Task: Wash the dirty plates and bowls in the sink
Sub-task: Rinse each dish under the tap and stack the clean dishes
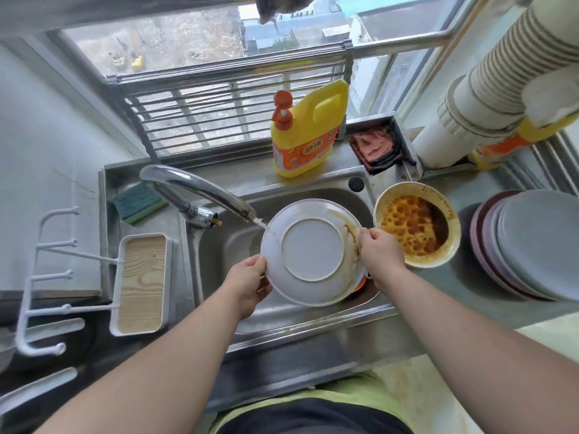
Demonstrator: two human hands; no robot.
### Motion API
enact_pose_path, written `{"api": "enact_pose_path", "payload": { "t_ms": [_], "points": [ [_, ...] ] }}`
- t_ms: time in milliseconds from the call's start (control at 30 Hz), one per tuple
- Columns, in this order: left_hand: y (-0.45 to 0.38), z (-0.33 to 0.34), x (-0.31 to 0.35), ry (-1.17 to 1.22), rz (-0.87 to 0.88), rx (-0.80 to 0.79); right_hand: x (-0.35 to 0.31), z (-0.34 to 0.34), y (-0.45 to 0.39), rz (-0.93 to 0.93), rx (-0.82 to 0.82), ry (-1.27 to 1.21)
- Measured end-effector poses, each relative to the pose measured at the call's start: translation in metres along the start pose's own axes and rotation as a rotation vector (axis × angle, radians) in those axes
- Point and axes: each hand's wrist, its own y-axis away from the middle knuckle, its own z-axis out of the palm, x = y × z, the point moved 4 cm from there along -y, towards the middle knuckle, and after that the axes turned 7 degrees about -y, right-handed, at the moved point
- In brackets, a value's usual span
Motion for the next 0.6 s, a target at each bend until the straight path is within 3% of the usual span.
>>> {"api": "enact_pose_path", "payload": {
  "t_ms": [200, 400, 500, 600],
  "points": [
    [0.010, -0.021, -0.008, 0.109, -0.071, 0.051, -0.010, 0.030, 0.009, 0.051, -0.055, 0.043],
    [0.014, -0.048, -0.025, 0.277, -0.212, 0.120, -0.037, 0.081, 0.024, 0.231, -0.170, -0.241],
    [0.010, -0.058, -0.035, 0.367, -0.259, 0.125, -0.061, 0.105, 0.031, 0.209, -0.264, -0.238],
    [0.007, -0.060, -0.041, 0.381, -0.278, 0.113, -0.092, 0.120, 0.041, 0.018, -0.378, -0.127]
  ]
}}
